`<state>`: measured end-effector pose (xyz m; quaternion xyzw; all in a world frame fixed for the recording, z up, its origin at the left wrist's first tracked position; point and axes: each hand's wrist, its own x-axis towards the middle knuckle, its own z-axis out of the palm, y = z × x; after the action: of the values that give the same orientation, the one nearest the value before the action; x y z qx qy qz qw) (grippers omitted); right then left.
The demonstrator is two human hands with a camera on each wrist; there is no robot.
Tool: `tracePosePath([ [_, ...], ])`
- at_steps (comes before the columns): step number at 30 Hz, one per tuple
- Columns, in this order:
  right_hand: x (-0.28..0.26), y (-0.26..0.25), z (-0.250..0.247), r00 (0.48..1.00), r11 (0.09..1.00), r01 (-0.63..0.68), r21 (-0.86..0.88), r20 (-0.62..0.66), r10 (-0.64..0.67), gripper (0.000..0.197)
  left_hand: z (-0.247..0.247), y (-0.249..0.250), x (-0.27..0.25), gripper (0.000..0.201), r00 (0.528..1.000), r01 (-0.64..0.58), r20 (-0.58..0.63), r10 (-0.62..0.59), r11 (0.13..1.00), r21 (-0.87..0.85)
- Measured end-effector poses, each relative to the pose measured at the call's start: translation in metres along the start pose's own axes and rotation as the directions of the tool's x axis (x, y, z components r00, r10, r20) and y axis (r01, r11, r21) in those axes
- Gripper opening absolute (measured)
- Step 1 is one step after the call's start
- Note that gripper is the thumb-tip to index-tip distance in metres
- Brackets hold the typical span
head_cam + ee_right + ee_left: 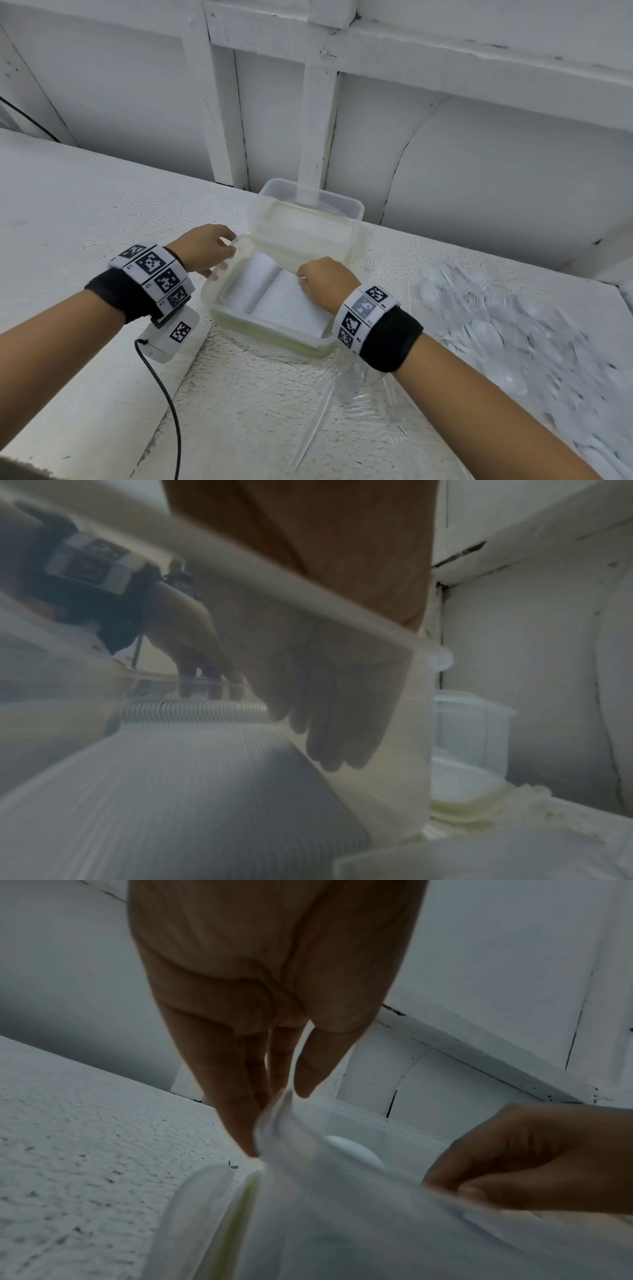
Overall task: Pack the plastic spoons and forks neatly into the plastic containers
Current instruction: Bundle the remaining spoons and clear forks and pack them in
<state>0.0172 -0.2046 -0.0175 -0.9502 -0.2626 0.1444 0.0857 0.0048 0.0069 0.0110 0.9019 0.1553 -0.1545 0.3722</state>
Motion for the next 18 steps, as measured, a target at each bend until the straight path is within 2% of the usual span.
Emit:
tracePosePath([
  [3,-0.015,0.001,-0.010,0.998,0.998,0.004,0.063,-0.070,0.001,0.026,-0.002,0.001,-0.005,0.028,1.000,-0.017,-0.015,0.017,1.000,0.020],
  [5,-0.033,0.006,-0.021,0.986,0.990,0.032,0.135,-0.167,-0.009,0.024,-0.005,0.001,-0.010,0.032,0.997,-0.044,-0.056,0.050,0.993,0.114],
  [8,-0.071,0.022,-0.033,0.958,0.976,0.020,0.217,-0.284,0.043,0.030,-0.003,0.008,-0.021,0.032,0.974,-0.125,-0.155,0.164,0.965,0.232],
  [11,-0.111,0.050,-0.034,0.946,0.964,-0.060,0.261,-0.294,0.139,0.030,0.007,0.030,-0.042,0.027,0.928,-0.257,-0.212,0.305,0.939,0.226],
  [15,-0.152,0.097,-0.026,0.932,0.945,-0.226,0.236,-0.231,0.280,0.031,0.034,0.079,-0.072,0.022,0.846,-0.482,-0.145,0.512,0.853,0.200],
  [18,-0.174,0.131,-0.021,0.898,0.914,-0.359,0.189,-0.198,0.394,0.032,0.067,0.120,-0.085,0.022,0.799,-0.590,-0.033,0.600,0.794,0.150],
])
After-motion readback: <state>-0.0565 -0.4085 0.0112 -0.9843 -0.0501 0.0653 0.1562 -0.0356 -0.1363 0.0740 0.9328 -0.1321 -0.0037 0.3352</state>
